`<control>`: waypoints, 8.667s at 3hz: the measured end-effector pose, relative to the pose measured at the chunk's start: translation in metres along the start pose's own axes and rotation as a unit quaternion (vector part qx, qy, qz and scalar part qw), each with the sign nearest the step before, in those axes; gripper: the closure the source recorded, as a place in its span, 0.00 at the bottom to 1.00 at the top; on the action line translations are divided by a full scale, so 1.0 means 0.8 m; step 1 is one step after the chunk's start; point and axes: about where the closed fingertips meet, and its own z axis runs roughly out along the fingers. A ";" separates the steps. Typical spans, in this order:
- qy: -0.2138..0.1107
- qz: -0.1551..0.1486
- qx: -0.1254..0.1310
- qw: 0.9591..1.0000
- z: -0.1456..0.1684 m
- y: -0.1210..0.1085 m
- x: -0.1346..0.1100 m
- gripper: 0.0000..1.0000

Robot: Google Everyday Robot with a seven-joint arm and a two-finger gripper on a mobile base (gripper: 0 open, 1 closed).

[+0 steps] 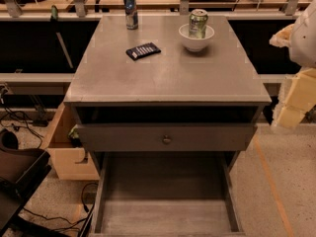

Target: Pick green can from white bowl and place on counter

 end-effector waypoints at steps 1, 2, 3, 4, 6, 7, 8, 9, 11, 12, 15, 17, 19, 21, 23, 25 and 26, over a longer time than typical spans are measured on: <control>0.000 0.000 0.000 1.000 0.000 0.000 0.000 0.00; -0.034 0.010 0.026 0.999 0.003 -0.021 -0.010 0.00; -0.157 0.013 0.095 0.983 0.010 -0.095 -0.048 0.00; -0.245 0.018 0.146 0.958 0.011 -0.152 -0.075 0.00; -0.328 0.062 0.194 0.922 0.013 -0.211 -0.096 0.00; -0.353 0.076 0.195 0.912 0.022 -0.223 -0.108 0.00; -0.401 0.109 0.199 0.888 0.046 -0.265 -0.135 0.00; -0.436 0.136 0.205 0.866 0.069 -0.306 -0.153 0.00; -0.435 0.179 0.213 0.856 0.132 -0.405 -0.183 0.00; -0.443 0.204 0.197 0.851 0.164 -0.443 -0.194 0.00; -0.490 0.277 0.170 0.809 0.224 -0.507 -0.177 0.00; -0.544 0.311 0.155 0.764 0.263 -0.503 -0.178 0.41; -0.549 0.311 0.148 0.761 0.269 -0.499 -0.192 0.87; -0.552 0.300 0.144 0.764 0.264 -0.499 -0.207 1.00; -0.596 0.231 0.134 0.758 0.176 -0.482 -0.259 1.00; -0.635 0.202 0.092 0.740 0.109 -0.393 -0.262 1.00; -0.642 0.185 0.052 0.742 0.116 -0.326 -0.261 1.00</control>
Offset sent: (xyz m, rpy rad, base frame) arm 0.0724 0.0095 0.0173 0.2400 -0.2553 -0.0505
